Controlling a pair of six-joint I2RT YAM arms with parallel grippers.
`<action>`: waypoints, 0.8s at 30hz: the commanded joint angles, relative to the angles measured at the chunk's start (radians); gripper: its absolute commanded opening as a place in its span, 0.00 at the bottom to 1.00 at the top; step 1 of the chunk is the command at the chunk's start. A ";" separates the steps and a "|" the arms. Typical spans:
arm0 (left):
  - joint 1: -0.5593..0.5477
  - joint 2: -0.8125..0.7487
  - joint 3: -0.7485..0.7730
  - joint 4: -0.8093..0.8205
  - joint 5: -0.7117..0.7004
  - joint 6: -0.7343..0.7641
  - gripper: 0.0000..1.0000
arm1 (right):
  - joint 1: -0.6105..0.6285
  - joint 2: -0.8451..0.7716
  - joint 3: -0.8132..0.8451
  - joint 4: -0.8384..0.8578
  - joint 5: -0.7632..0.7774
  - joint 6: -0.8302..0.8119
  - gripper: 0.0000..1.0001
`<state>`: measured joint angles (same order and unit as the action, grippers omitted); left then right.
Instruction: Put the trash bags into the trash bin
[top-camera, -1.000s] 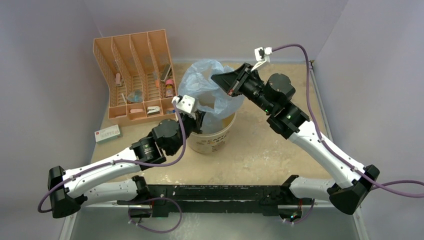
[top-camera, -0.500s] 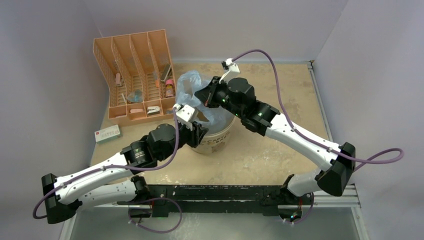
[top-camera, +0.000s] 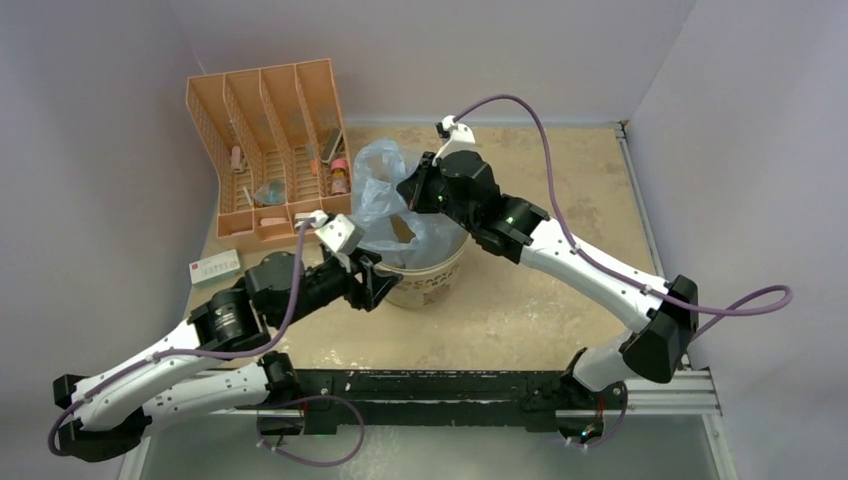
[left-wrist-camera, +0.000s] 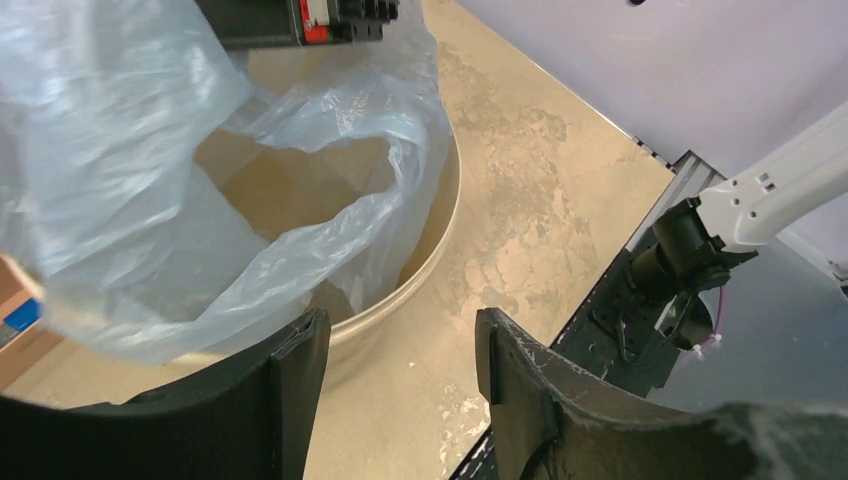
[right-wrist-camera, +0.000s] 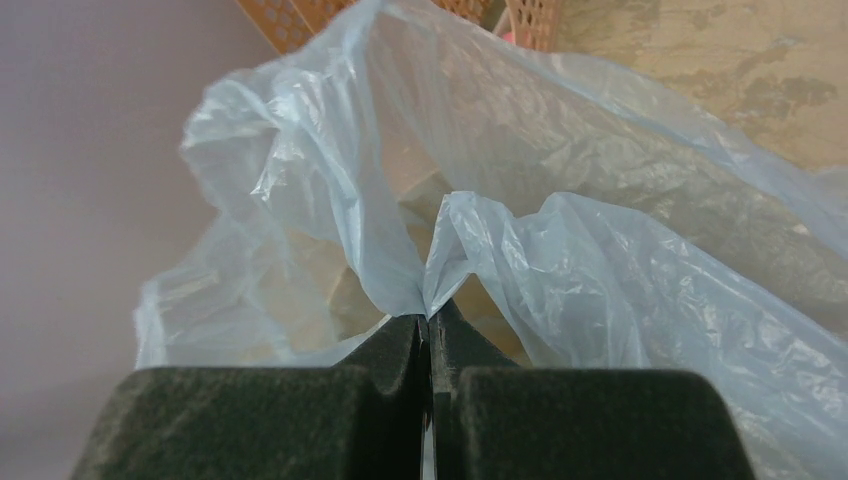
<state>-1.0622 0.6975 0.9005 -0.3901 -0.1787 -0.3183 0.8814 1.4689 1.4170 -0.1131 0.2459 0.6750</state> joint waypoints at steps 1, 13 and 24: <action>0.004 -0.073 0.063 -0.113 -0.019 0.011 0.56 | 0.000 0.035 0.051 -0.059 0.040 -0.061 0.00; 0.004 -0.124 0.122 -0.152 -0.255 0.055 0.59 | 0.000 0.067 0.090 -0.196 0.103 -0.095 0.00; 0.005 0.136 0.326 -0.121 -0.374 0.154 0.59 | 0.000 -0.162 -0.022 -0.109 0.078 -0.095 0.00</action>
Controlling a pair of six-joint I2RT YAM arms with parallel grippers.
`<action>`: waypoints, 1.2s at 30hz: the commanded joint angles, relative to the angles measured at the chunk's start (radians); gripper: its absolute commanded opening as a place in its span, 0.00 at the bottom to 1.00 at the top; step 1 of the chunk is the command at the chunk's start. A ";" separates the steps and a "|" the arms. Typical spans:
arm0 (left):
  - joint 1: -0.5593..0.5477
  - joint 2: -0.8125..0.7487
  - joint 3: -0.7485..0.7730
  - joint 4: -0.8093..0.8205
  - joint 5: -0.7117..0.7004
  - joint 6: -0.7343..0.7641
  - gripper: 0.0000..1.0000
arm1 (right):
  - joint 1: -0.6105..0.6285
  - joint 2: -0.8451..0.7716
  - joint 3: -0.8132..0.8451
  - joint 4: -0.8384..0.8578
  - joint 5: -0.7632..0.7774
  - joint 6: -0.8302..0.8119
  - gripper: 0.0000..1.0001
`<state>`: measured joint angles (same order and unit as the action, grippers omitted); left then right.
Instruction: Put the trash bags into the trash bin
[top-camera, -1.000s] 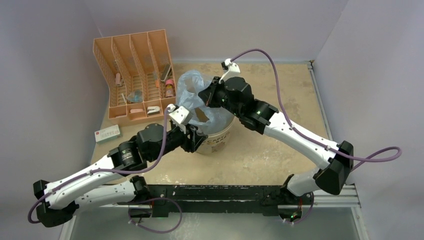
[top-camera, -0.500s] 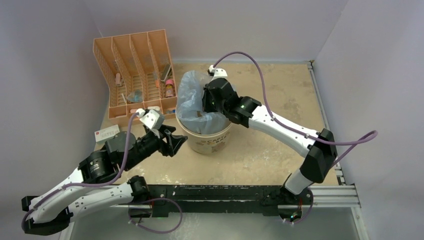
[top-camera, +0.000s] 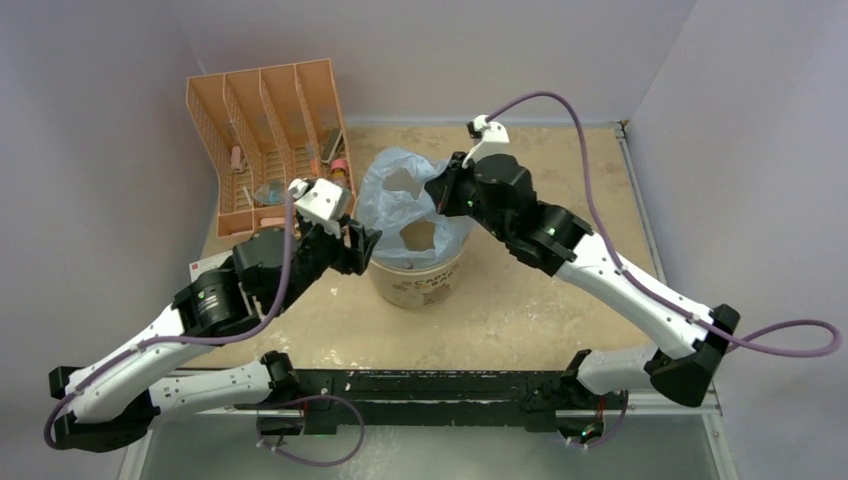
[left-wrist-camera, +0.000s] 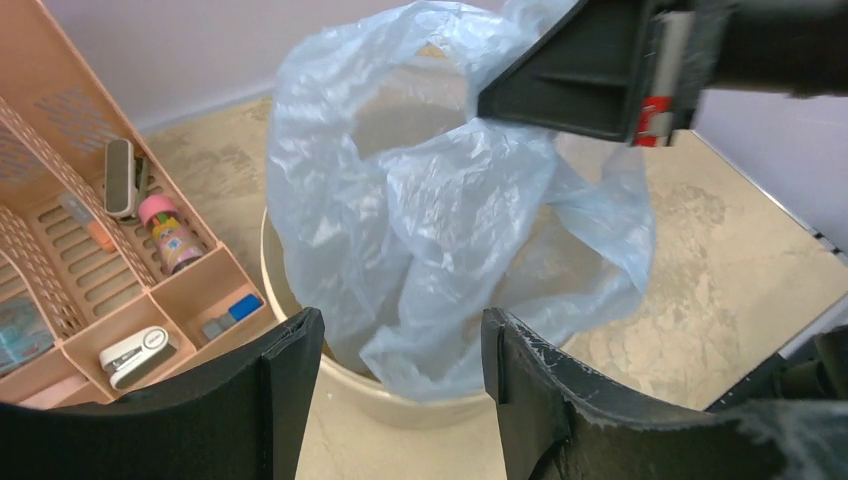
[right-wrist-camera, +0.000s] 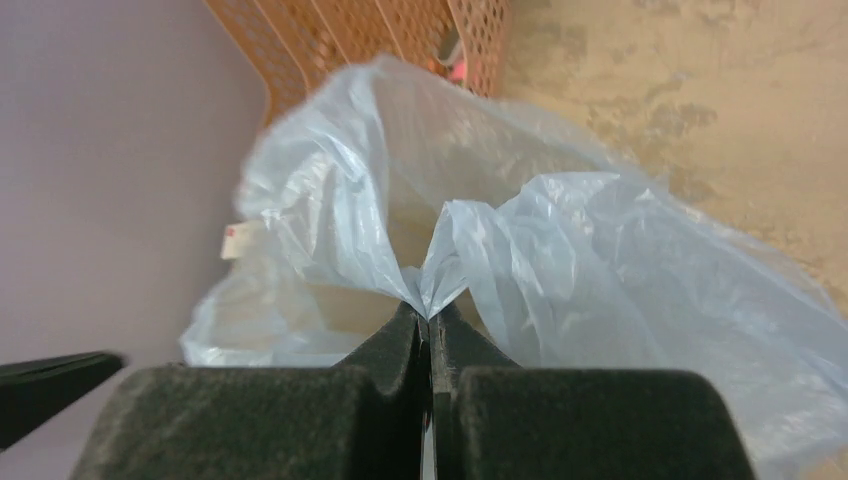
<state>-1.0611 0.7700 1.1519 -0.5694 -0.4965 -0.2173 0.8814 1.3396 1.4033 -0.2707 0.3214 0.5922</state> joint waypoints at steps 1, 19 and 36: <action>0.004 0.076 0.074 0.075 -0.068 0.061 0.59 | 0.000 -0.034 -0.008 0.046 0.002 -0.011 0.00; 0.617 0.295 0.179 0.179 0.587 0.104 0.56 | 0.001 -0.180 -0.098 0.098 0.053 0.077 0.00; 0.687 0.384 -0.001 0.239 1.143 0.026 0.47 | 0.000 -0.046 -0.031 0.191 -0.208 -0.039 0.00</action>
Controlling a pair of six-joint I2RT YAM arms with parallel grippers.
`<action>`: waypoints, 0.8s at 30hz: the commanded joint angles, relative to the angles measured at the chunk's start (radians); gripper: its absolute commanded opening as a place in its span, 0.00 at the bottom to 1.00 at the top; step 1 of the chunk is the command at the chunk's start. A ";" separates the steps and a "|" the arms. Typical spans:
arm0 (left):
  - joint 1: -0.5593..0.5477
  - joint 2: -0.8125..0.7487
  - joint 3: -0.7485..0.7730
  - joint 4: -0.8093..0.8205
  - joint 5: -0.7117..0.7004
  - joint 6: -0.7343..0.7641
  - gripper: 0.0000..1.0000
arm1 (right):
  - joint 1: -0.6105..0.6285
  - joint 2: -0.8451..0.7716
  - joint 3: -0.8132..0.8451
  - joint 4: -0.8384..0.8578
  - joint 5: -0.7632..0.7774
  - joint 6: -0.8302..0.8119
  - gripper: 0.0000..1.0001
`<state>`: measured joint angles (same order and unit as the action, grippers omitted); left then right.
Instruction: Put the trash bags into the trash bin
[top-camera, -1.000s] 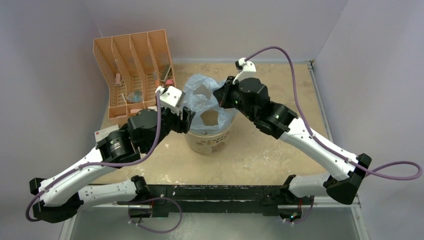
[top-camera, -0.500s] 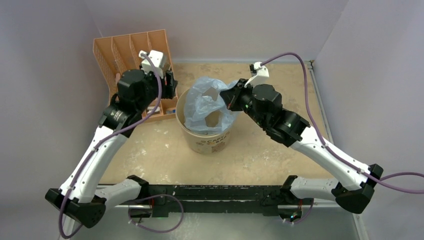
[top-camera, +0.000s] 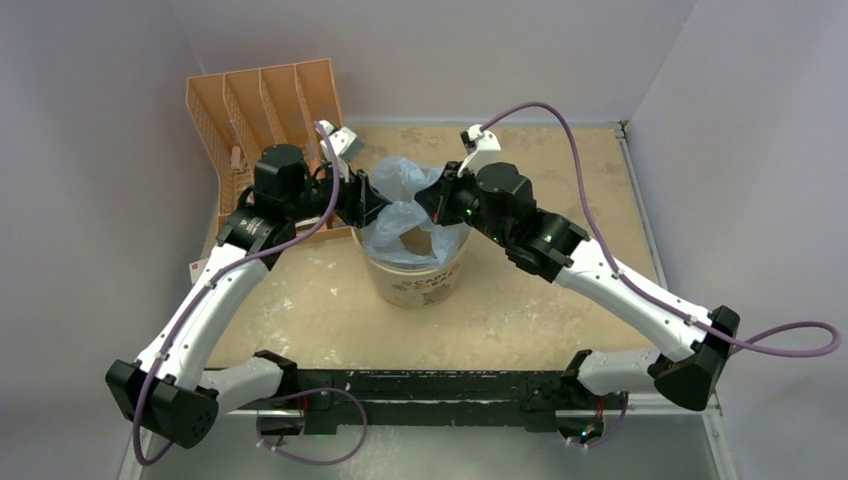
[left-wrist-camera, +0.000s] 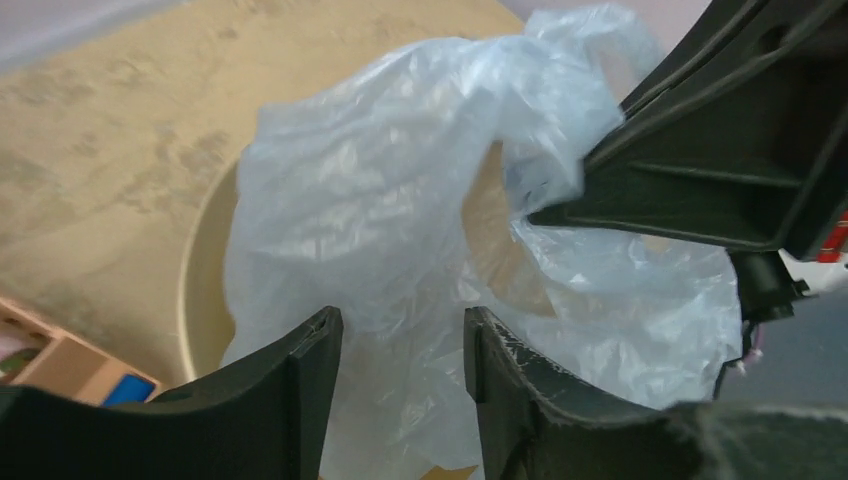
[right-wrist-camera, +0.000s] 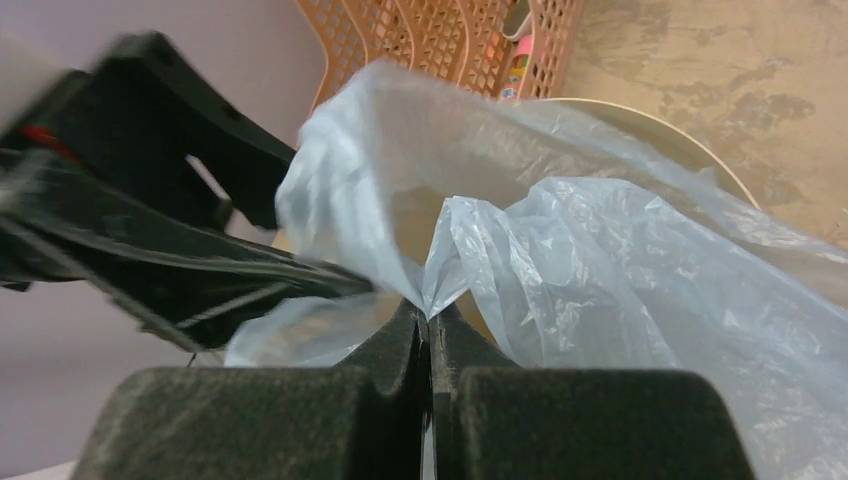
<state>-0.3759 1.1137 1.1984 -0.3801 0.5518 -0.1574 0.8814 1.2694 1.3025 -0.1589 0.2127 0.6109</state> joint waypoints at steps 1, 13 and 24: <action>0.002 0.051 -0.058 0.064 0.116 -0.042 0.45 | 0.000 0.041 0.087 0.074 -0.109 -0.065 0.00; 0.002 -0.029 -0.029 -0.033 -0.052 -0.035 0.57 | 0.000 0.238 0.213 -0.128 0.012 -0.086 0.00; 0.002 -0.199 -0.045 -0.157 -0.292 -0.032 0.66 | 0.000 0.380 0.243 -0.207 0.059 -0.092 0.00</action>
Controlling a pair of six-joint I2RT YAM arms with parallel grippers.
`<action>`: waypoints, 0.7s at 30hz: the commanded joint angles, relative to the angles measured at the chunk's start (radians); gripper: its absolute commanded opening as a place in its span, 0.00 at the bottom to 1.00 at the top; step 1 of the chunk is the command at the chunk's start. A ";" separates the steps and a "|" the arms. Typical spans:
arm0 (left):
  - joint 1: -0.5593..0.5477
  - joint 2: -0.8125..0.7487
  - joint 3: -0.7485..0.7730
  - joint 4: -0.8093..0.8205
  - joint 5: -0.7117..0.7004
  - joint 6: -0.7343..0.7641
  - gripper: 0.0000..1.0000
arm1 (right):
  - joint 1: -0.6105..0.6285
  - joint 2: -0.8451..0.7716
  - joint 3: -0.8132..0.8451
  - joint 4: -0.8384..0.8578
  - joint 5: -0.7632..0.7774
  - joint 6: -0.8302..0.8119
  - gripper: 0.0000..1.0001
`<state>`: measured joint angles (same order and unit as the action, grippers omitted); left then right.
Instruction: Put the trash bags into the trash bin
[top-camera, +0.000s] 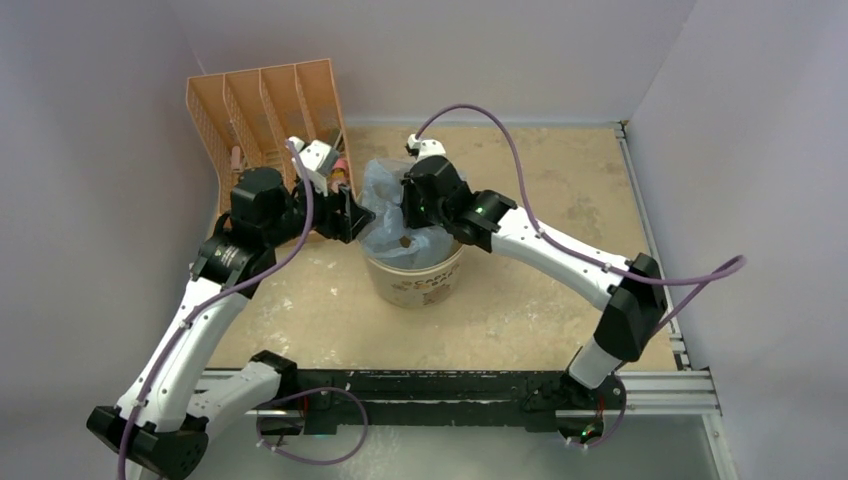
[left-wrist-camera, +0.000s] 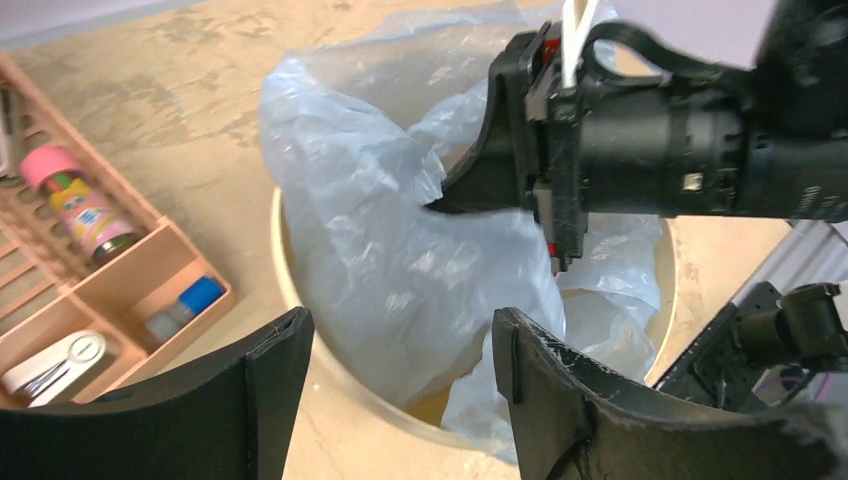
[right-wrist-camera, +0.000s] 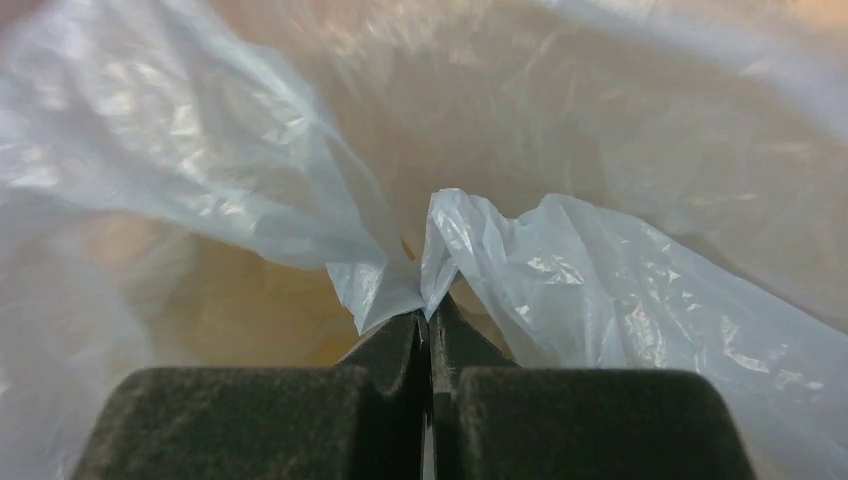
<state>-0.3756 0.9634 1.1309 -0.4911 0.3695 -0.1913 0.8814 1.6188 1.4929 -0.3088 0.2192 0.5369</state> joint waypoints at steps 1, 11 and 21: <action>0.001 -0.079 0.014 -0.049 -0.128 -0.004 0.67 | 0.001 0.039 0.056 -0.069 0.060 -0.022 0.00; 0.001 -0.247 -0.198 -0.002 -0.196 -0.097 0.70 | 0.018 0.165 0.031 -0.144 0.089 -0.086 0.00; 0.001 -0.333 -0.270 -0.034 -0.192 -0.164 0.70 | 0.041 0.241 -0.032 -0.104 0.095 -0.130 0.00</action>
<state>-0.3752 0.6685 0.8772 -0.5423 0.1810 -0.3084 0.9169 1.8656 1.4609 -0.4152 0.2722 0.4335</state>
